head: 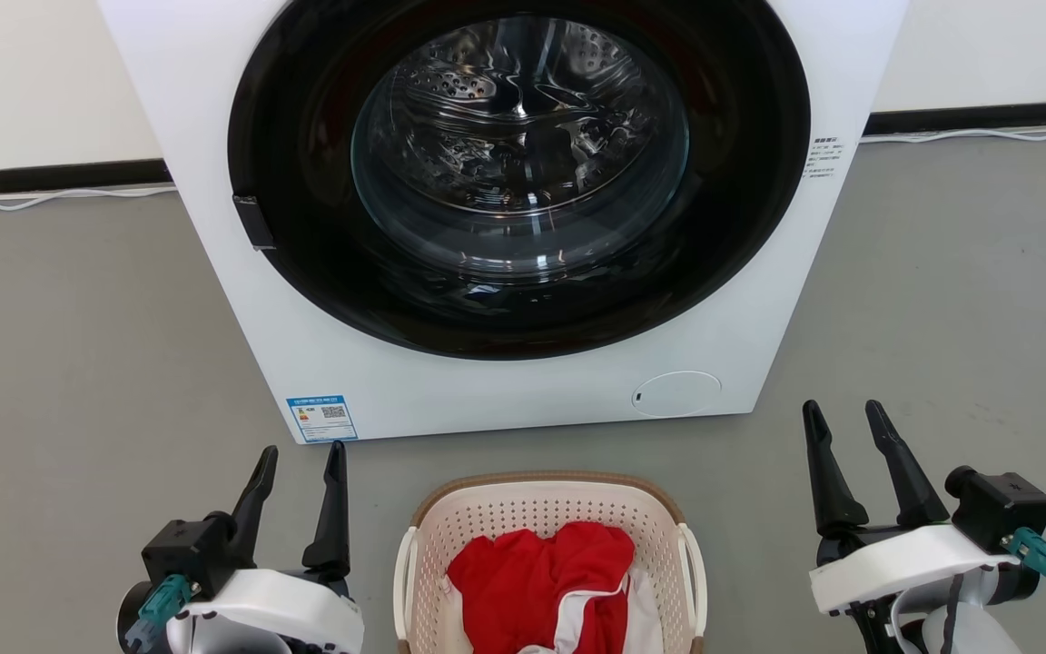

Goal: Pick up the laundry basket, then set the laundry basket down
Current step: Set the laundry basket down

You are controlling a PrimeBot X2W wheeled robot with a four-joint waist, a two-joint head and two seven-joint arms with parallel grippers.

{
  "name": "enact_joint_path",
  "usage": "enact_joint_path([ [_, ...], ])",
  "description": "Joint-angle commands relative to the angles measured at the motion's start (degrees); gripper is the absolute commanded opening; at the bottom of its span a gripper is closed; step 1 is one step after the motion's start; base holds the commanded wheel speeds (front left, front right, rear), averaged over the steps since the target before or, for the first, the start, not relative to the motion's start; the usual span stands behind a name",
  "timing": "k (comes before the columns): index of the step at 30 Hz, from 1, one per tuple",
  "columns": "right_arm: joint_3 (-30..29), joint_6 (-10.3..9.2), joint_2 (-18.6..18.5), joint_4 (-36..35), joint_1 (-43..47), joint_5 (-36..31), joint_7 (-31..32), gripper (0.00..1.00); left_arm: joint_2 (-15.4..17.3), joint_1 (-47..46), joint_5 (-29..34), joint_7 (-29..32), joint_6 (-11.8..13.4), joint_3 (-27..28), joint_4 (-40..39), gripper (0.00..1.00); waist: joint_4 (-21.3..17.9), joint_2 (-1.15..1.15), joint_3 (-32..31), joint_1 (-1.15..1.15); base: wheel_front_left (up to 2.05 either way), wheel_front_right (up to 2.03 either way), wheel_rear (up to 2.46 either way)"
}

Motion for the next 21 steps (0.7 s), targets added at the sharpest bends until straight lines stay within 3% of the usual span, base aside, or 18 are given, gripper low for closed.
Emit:
enact_joint_path([
  [1,1.06,0.36,-0.09,-1.64,-0.56,-0.79,-0.67,1.00,0.46,-0.85,0.13,-0.35,0.57,1.36,-1.65,1.00,0.06,0.00,0.03,0.00,0.00,0.00,0.00],
  [21,1.44,0.36,0.07,-1.38,-0.99,-0.70,-0.67,1.00,0.46,-0.94,-0.20,-0.35,0.18,1.33,-1.38,1.00,-0.07,0.00,0.33,0.00,0.00,0.00,0.00],
])
